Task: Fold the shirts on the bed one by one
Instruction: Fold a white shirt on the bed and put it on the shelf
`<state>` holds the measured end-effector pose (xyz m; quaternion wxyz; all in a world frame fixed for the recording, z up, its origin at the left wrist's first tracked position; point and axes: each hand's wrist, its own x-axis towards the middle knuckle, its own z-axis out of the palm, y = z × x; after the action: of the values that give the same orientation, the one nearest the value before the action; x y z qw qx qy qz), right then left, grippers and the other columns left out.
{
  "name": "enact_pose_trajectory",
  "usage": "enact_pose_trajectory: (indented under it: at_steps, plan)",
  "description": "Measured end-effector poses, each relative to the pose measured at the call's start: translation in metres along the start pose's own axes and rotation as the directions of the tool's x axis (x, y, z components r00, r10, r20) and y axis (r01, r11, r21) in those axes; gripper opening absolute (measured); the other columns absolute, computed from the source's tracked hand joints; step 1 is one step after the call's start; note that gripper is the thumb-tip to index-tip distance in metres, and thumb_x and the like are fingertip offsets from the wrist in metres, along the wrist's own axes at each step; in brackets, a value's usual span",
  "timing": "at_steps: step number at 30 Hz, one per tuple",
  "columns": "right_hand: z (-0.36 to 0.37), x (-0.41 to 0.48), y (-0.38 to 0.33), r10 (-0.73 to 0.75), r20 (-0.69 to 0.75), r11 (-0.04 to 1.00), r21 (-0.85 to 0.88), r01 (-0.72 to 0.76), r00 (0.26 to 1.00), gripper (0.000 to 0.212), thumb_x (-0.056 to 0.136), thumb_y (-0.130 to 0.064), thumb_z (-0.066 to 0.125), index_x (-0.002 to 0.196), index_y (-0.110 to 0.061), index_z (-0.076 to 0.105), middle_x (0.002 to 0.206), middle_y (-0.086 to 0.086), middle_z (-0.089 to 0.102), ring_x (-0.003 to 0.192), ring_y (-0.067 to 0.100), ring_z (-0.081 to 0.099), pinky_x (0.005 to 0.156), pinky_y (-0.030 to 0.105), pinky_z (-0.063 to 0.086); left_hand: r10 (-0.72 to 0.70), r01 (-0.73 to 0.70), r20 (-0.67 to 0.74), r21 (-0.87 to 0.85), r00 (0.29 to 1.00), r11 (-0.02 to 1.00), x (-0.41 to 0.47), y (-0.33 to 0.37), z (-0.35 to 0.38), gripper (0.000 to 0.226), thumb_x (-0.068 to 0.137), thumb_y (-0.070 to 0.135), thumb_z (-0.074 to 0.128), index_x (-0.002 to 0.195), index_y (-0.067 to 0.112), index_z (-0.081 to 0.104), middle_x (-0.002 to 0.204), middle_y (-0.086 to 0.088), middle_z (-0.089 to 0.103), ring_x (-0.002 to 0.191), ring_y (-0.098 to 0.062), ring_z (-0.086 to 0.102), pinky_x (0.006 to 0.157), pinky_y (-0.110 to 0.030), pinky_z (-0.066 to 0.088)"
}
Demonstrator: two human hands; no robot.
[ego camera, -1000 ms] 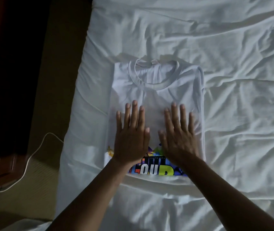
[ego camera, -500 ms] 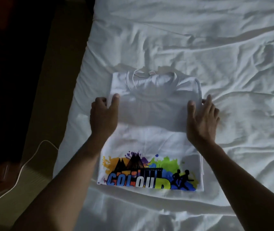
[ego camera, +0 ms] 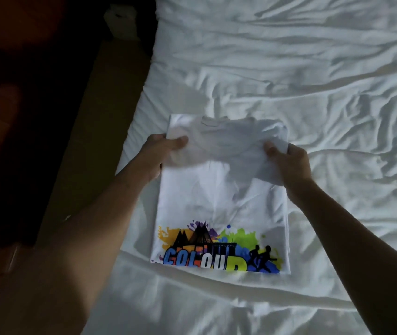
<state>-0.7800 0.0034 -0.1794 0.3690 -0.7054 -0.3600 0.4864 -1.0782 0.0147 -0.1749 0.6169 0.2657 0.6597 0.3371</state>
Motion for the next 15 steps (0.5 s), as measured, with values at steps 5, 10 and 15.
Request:
enact_pose_trajectory:
  at_steps: [5, 10, 15]
  plan:
    - [-0.03, -0.046, -0.06, -0.096, -0.023, 0.992, 0.078, 0.098, 0.995, 0.008, 0.093, -0.025, 0.074, 0.089, -0.019, 0.078, 0.077, -0.005, 0.073, 0.075, 0.014, 0.064, 0.07, 0.03, 0.053, 0.12, -0.115, 0.096, -0.059, 0.988, 0.992, -0.06, 0.051, -0.004, 0.025, 0.093, 0.012, 0.074, 0.114, -0.001, 0.074, 0.113, -0.018, 0.077, 0.101, -0.031, 0.076, 0.082, -0.037, 0.062]
    - [-0.064, -0.106, -0.14, -0.223, -0.061, 0.961, 0.153, 0.23, 0.973, 0.01, 0.093, -0.025, 0.075, 0.086, -0.019, 0.08, 0.071, -0.006, 0.073, 0.068, 0.01, 0.064, 0.069, 0.03, 0.05, 0.257, -0.247, 0.113, -0.093, 0.96, 0.964, -0.135, 0.124, -0.001, 0.026, 0.094, 0.007, 0.07, 0.117, -0.006, 0.072, 0.116, -0.024, 0.075, 0.105, -0.035, 0.073, 0.084, -0.036, 0.063]
    - [-0.104, -0.177, -0.224, -0.369, -0.117, 0.906, 0.178, 0.385, 0.922, 0.019, 0.091, -0.031, 0.077, 0.087, -0.012, 0.077, 0.071, -0.001, 0.067, 0.068, 0.014, 0.061, 0.069, 0.035, 0.048, 0.389, -0.375, 0.11, -0.131, 0.915, 0.918, -0.228, 0.192, 0.001, 0.033, 0.094, 0.012, 0.073, 0.12, -0.008, 0.071, 0.118, -0.028, 0.073, 0.114, -0.045, 0.069, 0.102, -0.053, 0.053]
